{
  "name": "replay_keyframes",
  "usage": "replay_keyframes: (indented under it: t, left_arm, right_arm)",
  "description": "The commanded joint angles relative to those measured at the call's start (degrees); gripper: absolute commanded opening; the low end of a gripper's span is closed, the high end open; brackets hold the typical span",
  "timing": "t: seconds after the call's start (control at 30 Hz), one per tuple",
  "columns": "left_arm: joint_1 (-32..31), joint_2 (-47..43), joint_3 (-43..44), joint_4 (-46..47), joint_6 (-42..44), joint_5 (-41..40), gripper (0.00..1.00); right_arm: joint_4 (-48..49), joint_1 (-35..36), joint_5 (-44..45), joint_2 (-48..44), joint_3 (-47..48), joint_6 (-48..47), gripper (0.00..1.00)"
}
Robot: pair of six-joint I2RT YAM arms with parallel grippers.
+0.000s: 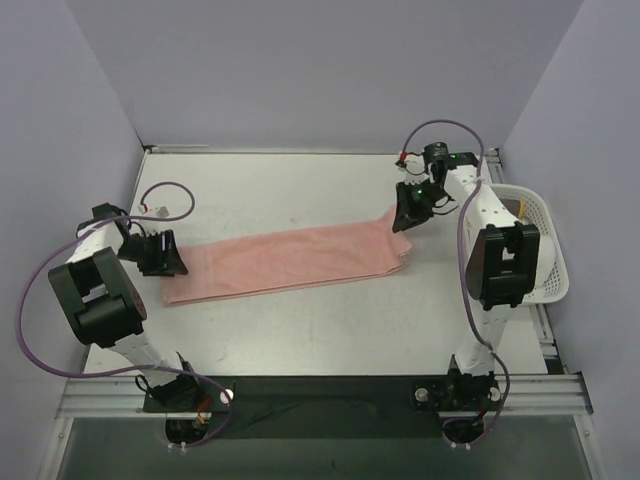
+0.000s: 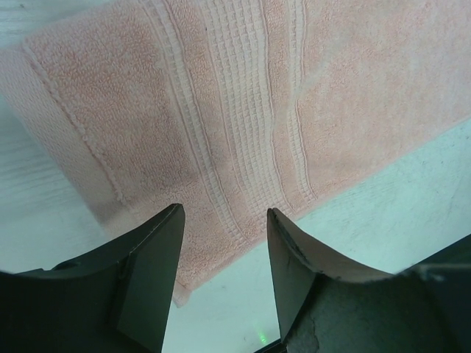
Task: Roll the towels
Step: Fold the towel
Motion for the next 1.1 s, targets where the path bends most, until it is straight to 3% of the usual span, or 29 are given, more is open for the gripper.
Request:
replay_keyframes:
  t: [0.0, 0.53, 1.07]
  left_arm:
    - [-0.47, 0.68, 0.32, -0.41, -0.11, -1.25, 0.59]
    - [-1.08, 3.50, -3.37, 3.37, -2.04, -5.21, 0.58]
    - [-2.40, 4.82, -3.11, 3.64, -2.40, -6.44, 0.59]
  right_arm:
    - [-2.76, 5.72, -8.86, -0.05, 3.24, 2.24, 0.00]
    - [3.57, 24.27, -12.83, 13.76, 14.31, 10.50, 0.00]
    - [6.64, 27.79, -12.47, 19.65, 18.01, 15.08, 0.00]
